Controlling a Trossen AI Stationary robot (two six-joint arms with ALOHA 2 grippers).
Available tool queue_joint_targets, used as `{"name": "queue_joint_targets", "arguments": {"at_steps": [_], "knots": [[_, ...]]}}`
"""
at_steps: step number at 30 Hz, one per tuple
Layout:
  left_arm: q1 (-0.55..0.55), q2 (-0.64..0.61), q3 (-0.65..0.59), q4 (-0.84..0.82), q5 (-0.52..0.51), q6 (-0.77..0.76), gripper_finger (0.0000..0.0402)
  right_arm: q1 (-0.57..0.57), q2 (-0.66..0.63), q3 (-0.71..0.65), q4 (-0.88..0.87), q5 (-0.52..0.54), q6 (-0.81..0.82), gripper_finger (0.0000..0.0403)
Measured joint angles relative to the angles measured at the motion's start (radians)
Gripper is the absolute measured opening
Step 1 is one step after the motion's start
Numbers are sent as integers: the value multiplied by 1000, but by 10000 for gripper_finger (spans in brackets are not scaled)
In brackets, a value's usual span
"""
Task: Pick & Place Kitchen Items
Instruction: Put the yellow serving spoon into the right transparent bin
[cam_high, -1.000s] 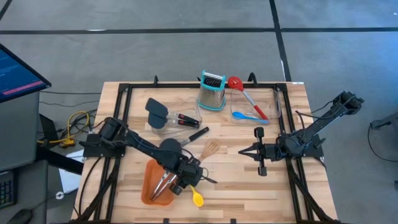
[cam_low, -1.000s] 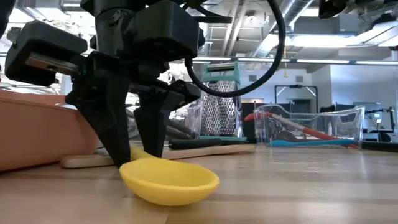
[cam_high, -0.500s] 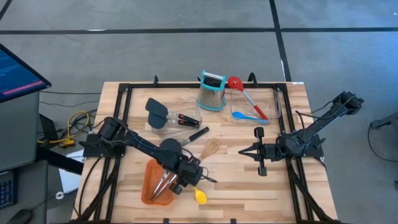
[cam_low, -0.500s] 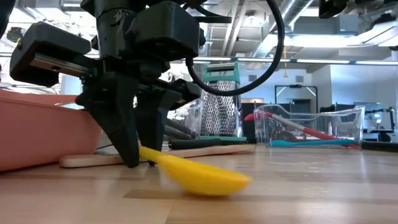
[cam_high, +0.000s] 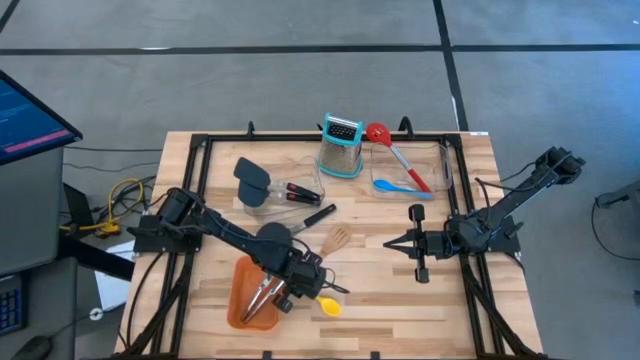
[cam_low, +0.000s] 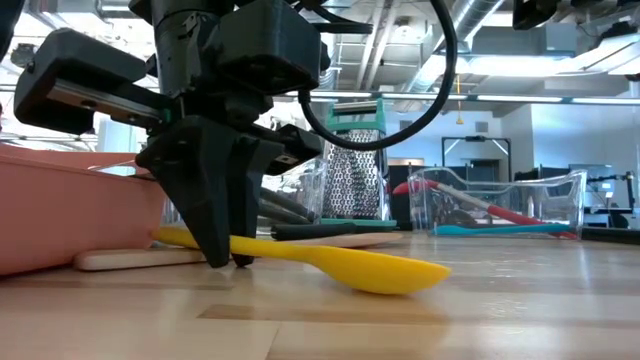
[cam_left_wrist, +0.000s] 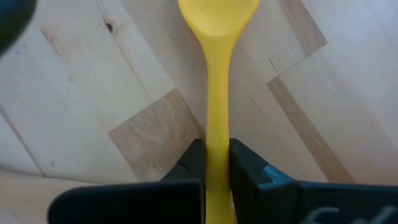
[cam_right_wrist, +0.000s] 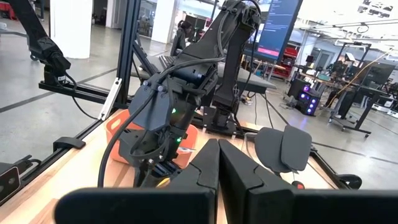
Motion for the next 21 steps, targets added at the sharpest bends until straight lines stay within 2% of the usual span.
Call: {"name": "queue_joint_targets", "arguments": {"at_steps": [7,16,21], "knots": [[3,-36,-1,24,-13,-19,8,0,0,0,0,0,0,0],[6,-255,0,133,-26,-43,8,0,0,0,-8,0,0,0],[5,-387,1,147,-181,-42,7,0,0,0,-8,0,0,0]]}}
